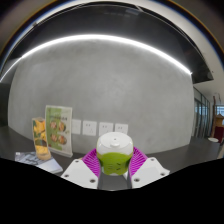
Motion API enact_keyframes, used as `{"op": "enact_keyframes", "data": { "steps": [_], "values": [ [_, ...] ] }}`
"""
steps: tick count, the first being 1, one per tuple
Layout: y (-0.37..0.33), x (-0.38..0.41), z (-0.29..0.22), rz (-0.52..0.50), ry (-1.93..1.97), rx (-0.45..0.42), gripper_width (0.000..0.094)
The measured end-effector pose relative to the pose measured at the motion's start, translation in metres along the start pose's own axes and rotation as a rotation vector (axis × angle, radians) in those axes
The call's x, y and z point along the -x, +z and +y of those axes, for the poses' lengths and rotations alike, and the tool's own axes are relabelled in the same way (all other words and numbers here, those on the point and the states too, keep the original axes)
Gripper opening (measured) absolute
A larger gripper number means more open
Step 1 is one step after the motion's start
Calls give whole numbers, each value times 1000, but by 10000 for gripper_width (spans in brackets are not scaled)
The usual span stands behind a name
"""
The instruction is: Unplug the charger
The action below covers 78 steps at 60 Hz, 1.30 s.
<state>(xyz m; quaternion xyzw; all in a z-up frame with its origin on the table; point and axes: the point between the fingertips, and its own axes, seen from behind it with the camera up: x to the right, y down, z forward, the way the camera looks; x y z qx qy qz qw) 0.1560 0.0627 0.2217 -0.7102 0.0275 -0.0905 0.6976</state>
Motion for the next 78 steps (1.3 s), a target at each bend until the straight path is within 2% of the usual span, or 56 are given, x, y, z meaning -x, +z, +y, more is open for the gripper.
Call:
{"op": "enact_keyframes", "data": {
  "steps": [6,12,16,28,36,37,39,52,54,55,58,59,62,78],
  "values": [
    [11,-45,-32,4,-5,-42,319],
    [36,-98,-10,20,-34,16,318],
    [57,-127,28,8,-35,97,318],
    [103,-180,158,-76,-34,418,328],
    [119,-183,202,-148,-20,531,352],
    [120,-183,205,-155,-19,545,382],
    [128,-183,200,-162,-10,524,392],
    [152,-176,206,-214,58,553,522],
    [154,-176,210,-215,61,556,584],
    [154,-176,211,-212,61,556,682],
    [156,-177,210,-209,61,543,825],
    [156,-177,209,-207,63,537,791],
    [153,-178,206,-197,76,525,849],
    [80,-173,167,-155,68,486,838]
  ]
}}
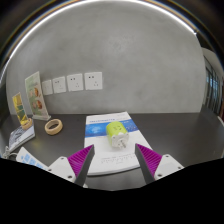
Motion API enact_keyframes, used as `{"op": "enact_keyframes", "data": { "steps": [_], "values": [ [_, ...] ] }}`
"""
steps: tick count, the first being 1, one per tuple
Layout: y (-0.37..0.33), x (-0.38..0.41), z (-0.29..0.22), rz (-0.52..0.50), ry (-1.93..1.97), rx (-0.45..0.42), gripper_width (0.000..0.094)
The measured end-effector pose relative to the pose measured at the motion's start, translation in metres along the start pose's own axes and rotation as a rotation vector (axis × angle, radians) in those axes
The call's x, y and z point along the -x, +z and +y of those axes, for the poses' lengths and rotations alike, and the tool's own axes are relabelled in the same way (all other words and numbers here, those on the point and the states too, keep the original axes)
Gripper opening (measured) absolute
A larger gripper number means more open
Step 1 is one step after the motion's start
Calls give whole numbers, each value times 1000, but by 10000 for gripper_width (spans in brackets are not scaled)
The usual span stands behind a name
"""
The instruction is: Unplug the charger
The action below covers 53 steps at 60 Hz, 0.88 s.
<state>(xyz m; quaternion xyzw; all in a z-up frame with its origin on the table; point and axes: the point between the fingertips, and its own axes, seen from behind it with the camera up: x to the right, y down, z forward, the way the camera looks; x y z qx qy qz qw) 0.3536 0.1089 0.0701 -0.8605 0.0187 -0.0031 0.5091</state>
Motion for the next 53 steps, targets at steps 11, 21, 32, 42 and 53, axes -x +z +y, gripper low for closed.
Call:
{"op": "enact_keyframes", "data": {
  "steps": [11,21,32,42,53],
  "values": [
    [-89,45,22,64,20,-33,835],
    [-163,87,62,122,24,-25,848],
    [-225,99,99,142,-20,6,839],
    [-260,59,103,196,-44,-43,843],
    [-283,4,98,188,-64,-111,844]
  ]
}}
